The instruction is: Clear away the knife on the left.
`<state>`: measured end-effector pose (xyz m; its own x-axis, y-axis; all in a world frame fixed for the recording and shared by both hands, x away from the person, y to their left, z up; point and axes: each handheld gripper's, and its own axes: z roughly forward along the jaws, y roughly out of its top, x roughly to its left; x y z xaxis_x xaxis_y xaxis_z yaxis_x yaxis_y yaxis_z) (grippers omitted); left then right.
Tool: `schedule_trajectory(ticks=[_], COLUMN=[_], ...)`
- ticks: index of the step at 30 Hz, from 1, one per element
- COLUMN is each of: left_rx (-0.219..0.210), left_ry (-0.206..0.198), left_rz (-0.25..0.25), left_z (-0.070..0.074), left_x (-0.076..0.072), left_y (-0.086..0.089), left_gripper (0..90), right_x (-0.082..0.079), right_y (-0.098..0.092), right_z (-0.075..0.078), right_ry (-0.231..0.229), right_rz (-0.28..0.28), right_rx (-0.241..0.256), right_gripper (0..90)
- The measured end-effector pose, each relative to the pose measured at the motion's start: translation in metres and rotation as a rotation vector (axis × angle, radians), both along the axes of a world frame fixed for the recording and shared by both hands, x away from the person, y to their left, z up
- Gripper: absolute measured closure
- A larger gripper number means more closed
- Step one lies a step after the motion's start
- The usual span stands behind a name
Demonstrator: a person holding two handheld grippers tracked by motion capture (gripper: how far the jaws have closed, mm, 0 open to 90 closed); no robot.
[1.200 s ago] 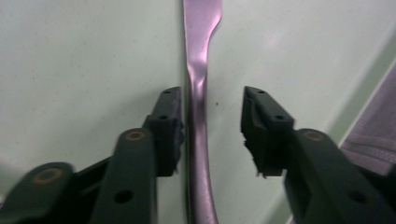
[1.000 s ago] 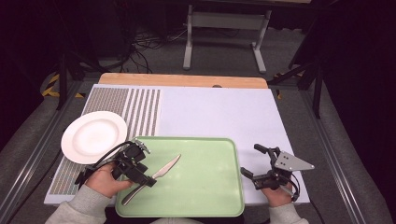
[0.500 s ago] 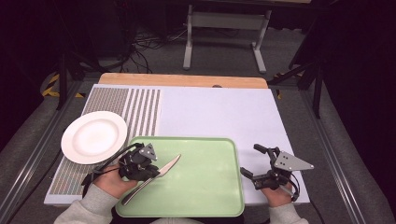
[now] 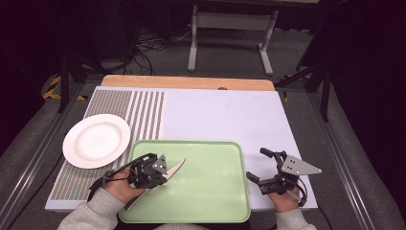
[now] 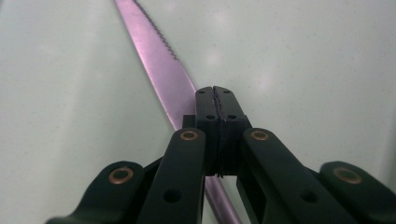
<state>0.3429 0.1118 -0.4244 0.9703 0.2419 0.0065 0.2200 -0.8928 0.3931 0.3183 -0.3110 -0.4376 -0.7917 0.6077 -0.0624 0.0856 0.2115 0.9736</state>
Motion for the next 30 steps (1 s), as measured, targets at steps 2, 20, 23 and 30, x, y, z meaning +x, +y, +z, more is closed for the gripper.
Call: schedule_trajectory(ticks=[2, 20, 23, 30], left_rx=[0.009, 0.046, 0.044, 0.037], left_ry=[0.013, 0.028, 0.035, 0.041], left_rz=[-0.011, -0.002, 0.012, 0.043], left_z=[-0.002, -0.006, -0.006, -0.007], left_x=[-0.001, 0.002, 0.004, 0.007], left_y=[-0.001, 0.0, 0.003, 0.01], left_gripper=[89.9, 89.9, 89.9, 89.9], right_x=[0.0, 0.0, 0.0, 0.0], right_y=[0.0, -0.001, -0.001, -0.001], right_z=[0.0, 0.0, 0.0, 0.0], right_ry=[0.0, 0.0, -0.001, -0.001], right_rz=[0.002, 0.0, 0.002, 0.001], right_rx=[0.0, -0.002, -0.003, 0.0], right_gripper=[2.6, 2.7, 2.7, 2.7])
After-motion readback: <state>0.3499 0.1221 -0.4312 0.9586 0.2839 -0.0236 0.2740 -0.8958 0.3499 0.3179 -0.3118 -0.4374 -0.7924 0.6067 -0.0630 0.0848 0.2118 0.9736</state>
